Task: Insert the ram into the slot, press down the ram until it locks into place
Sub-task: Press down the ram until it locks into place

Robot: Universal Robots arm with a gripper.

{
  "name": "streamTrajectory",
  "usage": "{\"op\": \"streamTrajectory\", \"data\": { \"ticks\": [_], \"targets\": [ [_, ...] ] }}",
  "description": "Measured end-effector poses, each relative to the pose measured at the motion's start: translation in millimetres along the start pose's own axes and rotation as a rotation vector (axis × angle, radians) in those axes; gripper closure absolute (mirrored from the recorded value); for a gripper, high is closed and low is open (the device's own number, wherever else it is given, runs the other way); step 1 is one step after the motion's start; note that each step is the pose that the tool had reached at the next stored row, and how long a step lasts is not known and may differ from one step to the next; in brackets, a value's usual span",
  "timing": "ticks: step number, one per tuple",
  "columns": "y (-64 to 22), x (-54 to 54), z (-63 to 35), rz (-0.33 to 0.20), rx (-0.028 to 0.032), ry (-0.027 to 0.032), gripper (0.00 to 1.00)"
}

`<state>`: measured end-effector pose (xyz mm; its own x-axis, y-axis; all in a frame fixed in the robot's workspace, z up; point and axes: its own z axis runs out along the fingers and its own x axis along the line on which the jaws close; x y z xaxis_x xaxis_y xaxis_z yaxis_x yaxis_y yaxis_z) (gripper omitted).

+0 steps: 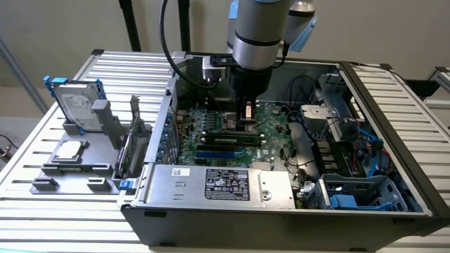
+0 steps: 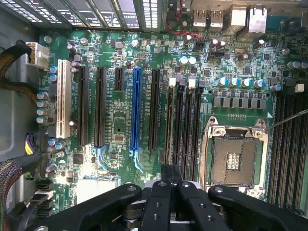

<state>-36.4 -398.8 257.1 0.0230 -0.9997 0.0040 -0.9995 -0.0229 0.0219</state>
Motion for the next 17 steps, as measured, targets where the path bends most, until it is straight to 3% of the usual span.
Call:
{"op": "streamTrajectory", "data": {
  "ticks": [8,17],
  "targets": [
    [0.1,0.0,0.7,0.000,0.0004,0.0000,0.90],
    [6.7,-4.5,10.0,0.001,0.0024,0.0001,0.90]
  ]
}}
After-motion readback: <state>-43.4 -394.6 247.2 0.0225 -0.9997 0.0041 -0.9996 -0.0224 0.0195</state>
